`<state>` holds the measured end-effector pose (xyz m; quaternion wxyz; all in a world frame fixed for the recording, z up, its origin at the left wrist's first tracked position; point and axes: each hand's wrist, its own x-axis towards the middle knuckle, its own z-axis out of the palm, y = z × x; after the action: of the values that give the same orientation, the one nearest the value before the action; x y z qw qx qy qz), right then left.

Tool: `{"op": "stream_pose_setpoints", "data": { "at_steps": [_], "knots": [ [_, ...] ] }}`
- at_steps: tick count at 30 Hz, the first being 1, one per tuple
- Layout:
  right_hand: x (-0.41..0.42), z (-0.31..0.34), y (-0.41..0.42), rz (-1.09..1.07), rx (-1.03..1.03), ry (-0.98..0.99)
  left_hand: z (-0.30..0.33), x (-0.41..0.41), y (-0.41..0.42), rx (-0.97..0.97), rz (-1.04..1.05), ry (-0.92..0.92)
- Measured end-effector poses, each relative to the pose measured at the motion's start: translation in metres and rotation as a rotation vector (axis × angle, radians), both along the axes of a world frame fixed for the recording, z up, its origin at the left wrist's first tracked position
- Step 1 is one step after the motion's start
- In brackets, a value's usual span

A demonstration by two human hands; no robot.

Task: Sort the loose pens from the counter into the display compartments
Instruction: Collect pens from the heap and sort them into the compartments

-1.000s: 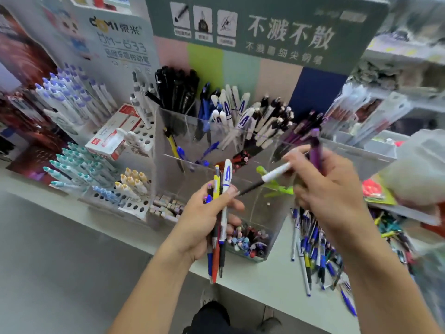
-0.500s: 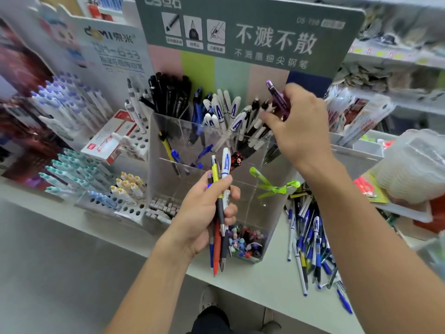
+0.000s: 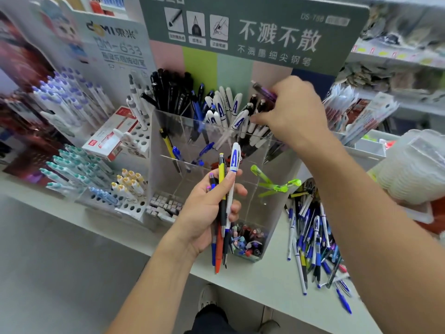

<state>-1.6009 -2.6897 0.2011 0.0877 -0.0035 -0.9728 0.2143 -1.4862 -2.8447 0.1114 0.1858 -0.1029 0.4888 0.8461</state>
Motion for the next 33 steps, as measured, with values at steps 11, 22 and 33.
{"op": "stream_pose_setpoints", "data": {
  "at_steps": [11, 22, 33],
  "knots": [
    [0.067, -0.014, -0.003, 0.075, -0.883, -0.085, 0.003, -0.009, -0.003, -0.096, 0.146, 0.050],
    [0.004, -0.004, -0.038, 0.113, 0.063, 0.140, 0.012, -0.058, -0.030, -0.347, 0.225, 0.254],
    [0.001, -0.028, -0.057, -0.046, -0.197, 0.048, 0.013, -0.073, -0.027, -0.280, 0.162, 0.232]
  ]
}}
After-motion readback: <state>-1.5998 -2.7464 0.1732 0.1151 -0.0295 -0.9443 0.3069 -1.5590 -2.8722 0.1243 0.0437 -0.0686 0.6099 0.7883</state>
